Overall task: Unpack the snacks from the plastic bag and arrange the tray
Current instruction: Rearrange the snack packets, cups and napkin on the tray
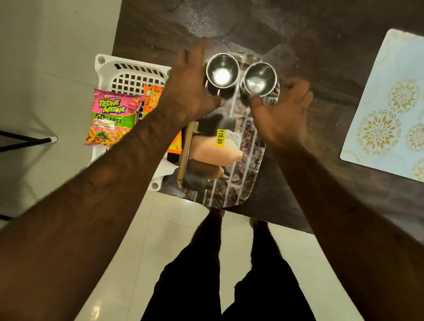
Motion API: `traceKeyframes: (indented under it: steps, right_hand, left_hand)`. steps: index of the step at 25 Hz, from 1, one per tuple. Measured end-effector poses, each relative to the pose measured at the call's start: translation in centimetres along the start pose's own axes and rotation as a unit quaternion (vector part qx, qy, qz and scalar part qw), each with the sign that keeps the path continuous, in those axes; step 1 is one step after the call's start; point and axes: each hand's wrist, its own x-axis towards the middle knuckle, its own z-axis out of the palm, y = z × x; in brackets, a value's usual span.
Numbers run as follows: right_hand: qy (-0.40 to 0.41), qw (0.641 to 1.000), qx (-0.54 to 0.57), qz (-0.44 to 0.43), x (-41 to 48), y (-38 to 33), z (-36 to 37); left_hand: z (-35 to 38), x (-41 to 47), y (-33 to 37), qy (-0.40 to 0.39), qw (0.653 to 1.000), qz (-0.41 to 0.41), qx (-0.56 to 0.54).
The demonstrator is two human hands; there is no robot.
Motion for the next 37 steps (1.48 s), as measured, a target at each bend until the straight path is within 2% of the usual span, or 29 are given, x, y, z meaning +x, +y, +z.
traceKeyframes:
  steps: [2,4,6,8,12,15,20,22,24,25,26,28,29,30,34,37]
  right_hand:
    - [-0.015,1.0,0.021,0.013,-2.0,0.4,-0.3]
    - [-0.09,0.996,0.012,0.024,-3.6,1.0,0.1]
    - [-0.187,0.982,0.023,0.033,-4.6,1.1,1.2]
    - [-0.266,0.96,0.069,0.045,-5.4,0.5,2.8]
    - [-0.322,0.937,0.129,0.031,-6.8,-2.0,6.9]
    - [-0.33,0.924,0.18,0.071,-6.8,-4.3,9.7]
    - [-0.355,0.896,0.244,0.106,-6.6,-4.8,10.0]
    - [-0.361,0.889,0.249,0.133,-6.7,-4.3,9.2]
    - [-0.37,0.889,0.233,0.138,-6.5,-3.9,8.0]
    - [-0.379,0.89,0.22,0.128,-6.4,-3.6,7.4]
    - [-0.389,0.89,0.208,0.113,-6.2,-3.2,6.8]
    - [-0.411,0.89,0.178,0.085,-6.1,-2.5,5.7]
    - [-0.418,0.89,0.164,0.075,-6.1,-2.2,5.2]
    - [-0.421,0.891,0.154,0.07,-6.2,-1.8,4.9]
    - [-0.398,0.898,0.176,0.061,-6.0,-0.6,4.3]
    - [-0.403,0.895,0.184,0.053,-6.2,0.1,4.0]
  left_hand:
    - [-1.5,-1.4,-1.9,0.054,0.998,-0.026,0.015]
    - [-2.6,-2.7,-4.4,0.083,0.99,-0.107,0.043]
    - [-3.3,-3.6,-6.9,0.059,0.979,-0.187,0.06]
    - [-3.2,-4.2,-8.6,0.019,0.975,-0.215,0.056]
    - [-2.0,-4.7,-9.1,0.007,0.976,-0.211,0.048]
    - [-1.5,-4.6,-8.8,0.005,0.978,-0.206,0.044]
    - [-2.0,-5.3,-8.8,-0.036,0.974,-0.212,-0.066]
    - [-3.1,-5.8,-8.5,0.02,0.985,-0.166,-0.051]
    - [-4.5,-5.5,-7.9,0.071,0.994,-0.079,-0.031]
    - [-5.0,-5.1,-7.4,0.044,0.998,-0.042,-0.031]
    - [-5.5,-4.6,-7.0,-0.017,0.999,-0.024,-0.044]
    - [-5.8,-3.7,-6.1,-0.161,0.981,-0.048,-0.097]
    - [-5.5,-3.5,-5.9,-0.196,0.971,-0.063,-0.122]
    - [-5.0,-3.5,-5.8,-0.196,0.968,-0.072,-0.14]
    - [-2.6,-3.9,-5.9,-0.108,0.967,-0.102,-0.209]
    - [-1.6,-4.0,-5.9,-0.029,0.988,-0.053,-0.144]
